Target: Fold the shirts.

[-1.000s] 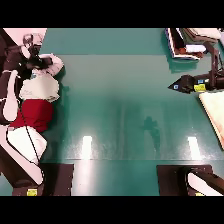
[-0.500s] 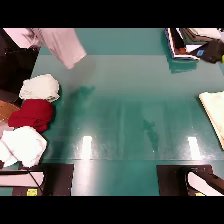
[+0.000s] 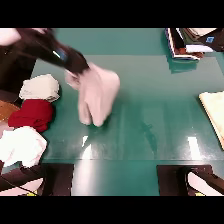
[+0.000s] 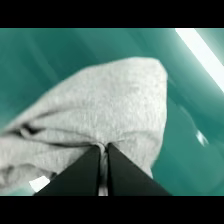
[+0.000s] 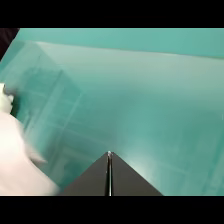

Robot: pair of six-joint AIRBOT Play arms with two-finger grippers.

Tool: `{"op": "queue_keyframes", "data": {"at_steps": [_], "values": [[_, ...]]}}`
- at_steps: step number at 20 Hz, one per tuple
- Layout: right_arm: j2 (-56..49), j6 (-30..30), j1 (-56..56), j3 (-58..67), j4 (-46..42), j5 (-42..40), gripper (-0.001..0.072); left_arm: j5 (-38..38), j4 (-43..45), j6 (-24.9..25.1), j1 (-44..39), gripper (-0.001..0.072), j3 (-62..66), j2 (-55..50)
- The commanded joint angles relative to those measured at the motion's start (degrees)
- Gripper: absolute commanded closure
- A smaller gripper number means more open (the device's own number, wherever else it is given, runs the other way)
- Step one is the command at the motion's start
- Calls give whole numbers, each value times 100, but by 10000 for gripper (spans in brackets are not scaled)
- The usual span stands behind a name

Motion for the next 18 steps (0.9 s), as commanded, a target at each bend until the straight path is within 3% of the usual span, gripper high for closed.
{"op": "queue_keyframes", "data": {"at_steps": [1, 2, 3, 4, 7, 9, 11, 16, 18], "values": [[-2, 2, 26, 28, -2, 337, 694, 629, -127, 7, -933, 441, -1298, -254], [-2, 2, 26, 24, -15, 393, 694, 999, -120, 9, -1099, 35, -1569, -343], [-2, 2, 26, 22, -15, 426, 694, 1132, -74, 20, -1145, -3, -1661, -417], [-2, 2, 26, 20, -17, 431, 694, 1132, 42, 44, -1097, 64, -1646, -455], [-2, 2, 26, 20, -20, 426, 694, 1040, 754, 57, -605, 62, -1456, -411], [-4, 2, 26, 20, -22, 424, 694, 1132, 708, 52, -98, 62, -1482, -476], [-4, 2, 26, 20, -46, 426, 694, 1366, 160, 181, 302, 63, -1556, -715], [-4, 2, 26, 20, -46, 426, 694, 1840, -1714, 1554, 420, 63, -1565, -1875], [-4, 2, 26, 20, -48, 426, 694, 1853, -2170, 1749, 409, 64, -1565, -2286]]}}
